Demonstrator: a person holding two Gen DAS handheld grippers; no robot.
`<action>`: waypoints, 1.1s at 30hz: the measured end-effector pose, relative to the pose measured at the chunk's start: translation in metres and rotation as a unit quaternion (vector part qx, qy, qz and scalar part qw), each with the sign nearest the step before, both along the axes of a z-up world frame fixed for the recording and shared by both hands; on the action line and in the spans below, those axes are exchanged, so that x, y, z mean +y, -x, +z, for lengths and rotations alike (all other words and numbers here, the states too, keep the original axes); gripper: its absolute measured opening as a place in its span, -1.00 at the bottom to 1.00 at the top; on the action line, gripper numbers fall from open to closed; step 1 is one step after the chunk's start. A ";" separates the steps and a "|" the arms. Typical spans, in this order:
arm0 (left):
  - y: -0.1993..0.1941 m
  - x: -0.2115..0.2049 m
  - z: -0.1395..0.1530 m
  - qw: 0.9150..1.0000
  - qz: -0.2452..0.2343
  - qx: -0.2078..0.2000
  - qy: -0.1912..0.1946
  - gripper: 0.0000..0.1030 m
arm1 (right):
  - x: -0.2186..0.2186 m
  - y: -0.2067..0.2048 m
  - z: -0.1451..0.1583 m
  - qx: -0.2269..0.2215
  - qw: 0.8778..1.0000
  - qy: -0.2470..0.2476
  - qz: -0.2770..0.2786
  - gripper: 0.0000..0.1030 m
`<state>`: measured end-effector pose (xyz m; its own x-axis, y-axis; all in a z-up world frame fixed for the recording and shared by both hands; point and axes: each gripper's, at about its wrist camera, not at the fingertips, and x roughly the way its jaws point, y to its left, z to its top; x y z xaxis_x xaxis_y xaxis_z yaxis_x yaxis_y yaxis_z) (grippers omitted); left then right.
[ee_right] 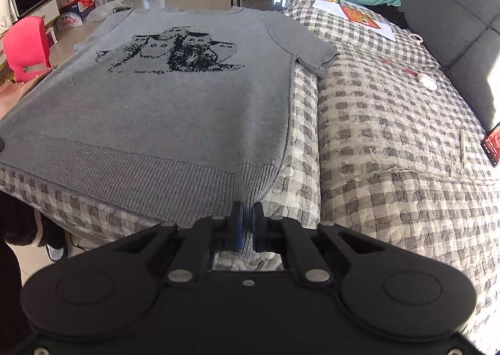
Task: Fold clothes
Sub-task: 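Release the hem and move both grippers toward the sweater collar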
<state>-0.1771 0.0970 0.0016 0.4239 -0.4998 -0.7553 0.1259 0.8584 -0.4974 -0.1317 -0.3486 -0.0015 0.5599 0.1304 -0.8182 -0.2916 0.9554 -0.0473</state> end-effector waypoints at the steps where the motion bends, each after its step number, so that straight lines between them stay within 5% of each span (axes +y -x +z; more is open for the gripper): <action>1: -0.003 -0.002 -0.008 1.000 0.000 0.008 -0.009 -0.93 | 0.000 -0.002 -0.006 0.006 1.000 0.000 -0.001 -0.89; 9: -0.022 -0.006 -0.041 0.999 -0.002 0.041 -0.033 -0.91 | 0.000 -0.025 -0.051 0.045 0.999 -0.004 -0.030 -0.85; 11: -0.025 -0.003 -0.041 0.998 -0.011 0.046 -0.032 -0.84 | -0.001 -0.024 -0.047 0.048 0.998 -0.006 -0.036 -0.60; 13: -0.027 -0.001 -0.037 0.998 -0.015 0.056 -0.027 -0.59 | -0.006 -0.023 -0.040 0.040 0.998 -0.001 -0.044 -0.24; 15: -0.028 0.003 -0.032 0.997 -0.023 0.064 -0.022 -0.29 | -0.010 -0.021 -0.033 0.031 0.998 0.005 -0.053 -0.18; 18: -0.030 0.006 -0.014 0.998 -0.027 0.046 -0.046 0.08 | -0.014 -0.025 -0.023 0.013 0.998 -0.001 -0.067 -0.07; 25: -0.057 0.016 0.025 0.996 0.017 -0.032 -0.080 0.26 | 0.014 -0.054 -0.003 -0.052 0.996 -0.013 -0.074 0.03; 33: -0.117 -0.006 0.030 0.992 0.019 -0.077 -0.099 0.31 | 0.071 -0.107 0.004 -0.065 0.995 -0.068 -0.044 0.06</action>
